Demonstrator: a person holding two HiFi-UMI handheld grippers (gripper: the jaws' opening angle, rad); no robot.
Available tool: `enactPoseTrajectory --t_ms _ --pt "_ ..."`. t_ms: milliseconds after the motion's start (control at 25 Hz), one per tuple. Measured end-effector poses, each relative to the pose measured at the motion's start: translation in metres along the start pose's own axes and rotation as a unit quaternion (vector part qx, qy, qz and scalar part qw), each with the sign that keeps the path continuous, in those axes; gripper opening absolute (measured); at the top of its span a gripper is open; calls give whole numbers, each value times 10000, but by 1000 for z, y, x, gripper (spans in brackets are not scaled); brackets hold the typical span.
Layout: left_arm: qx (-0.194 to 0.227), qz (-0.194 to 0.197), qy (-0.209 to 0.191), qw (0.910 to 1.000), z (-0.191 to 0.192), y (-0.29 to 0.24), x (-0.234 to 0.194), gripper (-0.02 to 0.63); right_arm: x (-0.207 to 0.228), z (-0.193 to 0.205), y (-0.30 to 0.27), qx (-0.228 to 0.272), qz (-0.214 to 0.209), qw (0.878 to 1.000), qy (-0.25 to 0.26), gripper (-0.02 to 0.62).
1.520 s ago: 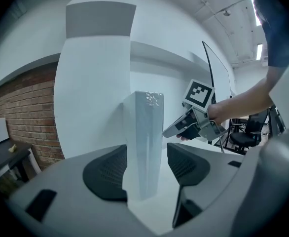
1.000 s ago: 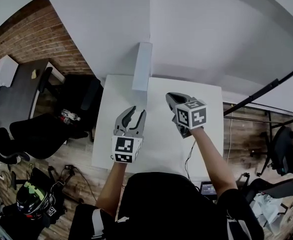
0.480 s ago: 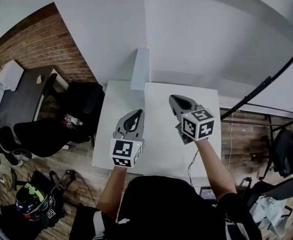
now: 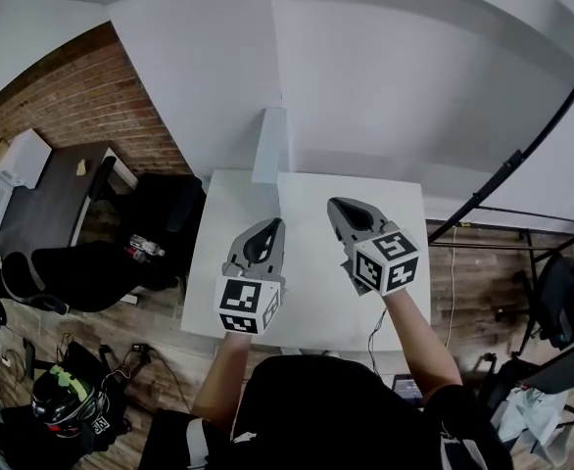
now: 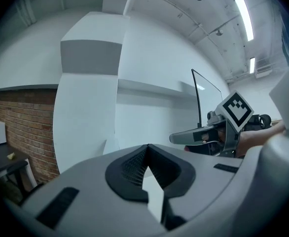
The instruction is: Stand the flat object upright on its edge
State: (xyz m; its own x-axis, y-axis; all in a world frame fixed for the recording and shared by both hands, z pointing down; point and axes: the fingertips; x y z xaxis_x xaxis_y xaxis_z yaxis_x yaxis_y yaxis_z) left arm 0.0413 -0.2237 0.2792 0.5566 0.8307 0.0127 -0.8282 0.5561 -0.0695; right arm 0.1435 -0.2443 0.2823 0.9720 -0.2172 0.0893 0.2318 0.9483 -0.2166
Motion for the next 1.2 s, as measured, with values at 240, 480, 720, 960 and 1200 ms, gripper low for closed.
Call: enactPoseTrajectory --t_ms 240,480,720,960,1200 --pt "153 1 6 9999 -13 4 4 12 -5 -13 11 202 -45 9997 102 40" --pt "201 22 -55 9998 -19 7 9 12 -9 -14 16 269 -91 9995 136 40" --pt "211 43 -75 9997 -20 7 14 12 -10 -13 18 293 -125 9994 160 40" --pt "185 68 -96 9998 -19 5 19 12 -5 -11 18 294 -129 9995 51 40" --pt "212 48 -7 9998 -18 7 18 12 -7 -10 17 283 -157 9995 54 40"
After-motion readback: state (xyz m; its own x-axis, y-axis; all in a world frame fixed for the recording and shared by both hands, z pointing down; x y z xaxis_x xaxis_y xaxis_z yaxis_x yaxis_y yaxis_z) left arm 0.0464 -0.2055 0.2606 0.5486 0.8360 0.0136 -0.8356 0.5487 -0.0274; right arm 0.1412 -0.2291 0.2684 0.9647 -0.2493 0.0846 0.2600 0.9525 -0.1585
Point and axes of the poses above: the fingertips, and each gripper's own axes: y backward along the fingers, x to its right, z out of its underside, and after that the axes turned 14 degrees about z, right-handed
